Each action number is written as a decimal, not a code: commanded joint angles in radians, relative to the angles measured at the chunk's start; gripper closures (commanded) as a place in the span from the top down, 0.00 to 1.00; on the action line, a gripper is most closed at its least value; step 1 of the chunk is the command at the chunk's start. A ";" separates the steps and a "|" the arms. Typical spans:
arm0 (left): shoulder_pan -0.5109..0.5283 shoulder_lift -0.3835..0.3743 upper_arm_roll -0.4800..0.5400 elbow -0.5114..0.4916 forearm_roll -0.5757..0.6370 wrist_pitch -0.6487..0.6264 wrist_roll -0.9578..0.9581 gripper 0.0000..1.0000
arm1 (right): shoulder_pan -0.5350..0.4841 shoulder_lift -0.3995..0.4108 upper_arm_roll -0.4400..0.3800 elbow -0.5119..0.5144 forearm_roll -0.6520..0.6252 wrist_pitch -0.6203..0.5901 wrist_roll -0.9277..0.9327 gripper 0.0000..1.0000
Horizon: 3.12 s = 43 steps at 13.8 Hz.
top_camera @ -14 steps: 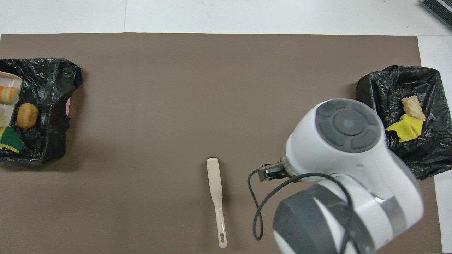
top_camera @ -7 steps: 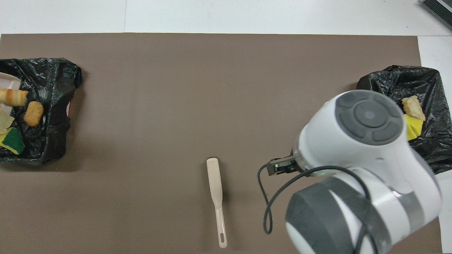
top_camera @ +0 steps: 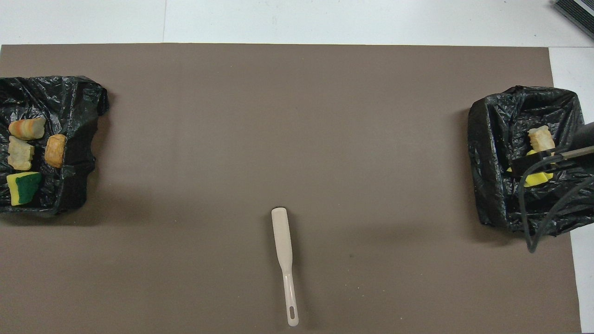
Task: Sweep and dump trash in bin
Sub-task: 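Bring the empty dustpan back to the table center with the left gripper, then lower the dustpan onto the table and open the left gripper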
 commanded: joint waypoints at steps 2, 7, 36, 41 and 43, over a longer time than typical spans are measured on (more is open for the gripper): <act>-0.001 -0.016 0.008 -0.041 -0.231 -0.006 -0.040 0.00 | 0.009 -0.029 -0.017 -0.006 0.033 -0.016 0.066 1.00; -0.052 -0.019 0.007 -0.110 -0.449 -0.017 -0.225 0.00 | 0.014 -0.035 -0.008 -0.009 0.036 -0.021 0.082 1.00; -0.874 0.195 0.008 -0.201 -0.819 0.218 -2.358 0.00 | 0.012 -0.045 -0.010 -0.020 0.061 -0.030 0.146 1.00; -0.868 0.197 0.007 -0.192 -0.820 0.209 -2.352 0.09 | 0.012 -0.045 -0.010 -0.022 0.061 -0.030 0.146 1.00; -0.874 0.194 0.007 -0.198 -0.823 0.199 -2.353 0.25 | 0.012 -0.045 -0.010 -0.022 0.061 -0.030 0.146 1.00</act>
